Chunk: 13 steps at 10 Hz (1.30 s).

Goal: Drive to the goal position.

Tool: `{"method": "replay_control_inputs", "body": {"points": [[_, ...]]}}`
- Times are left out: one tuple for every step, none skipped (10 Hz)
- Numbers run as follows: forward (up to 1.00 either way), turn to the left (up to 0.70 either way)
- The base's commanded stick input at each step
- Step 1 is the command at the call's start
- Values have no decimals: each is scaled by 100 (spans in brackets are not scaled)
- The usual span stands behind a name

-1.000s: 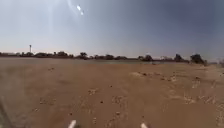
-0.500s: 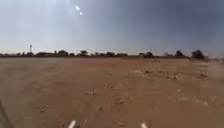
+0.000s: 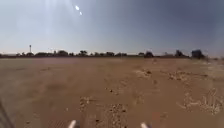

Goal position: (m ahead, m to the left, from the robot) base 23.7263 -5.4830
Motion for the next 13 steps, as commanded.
{"method": "replay_control_inputs", "body": {"points": [[50, 0], [50, 0], [50, 0], [50, 0], [50, 0], [50, 0], [50, 0], [50, 0], [50, 0], [50, 0], [50, 0], [50, 0], [50, 0]]}}
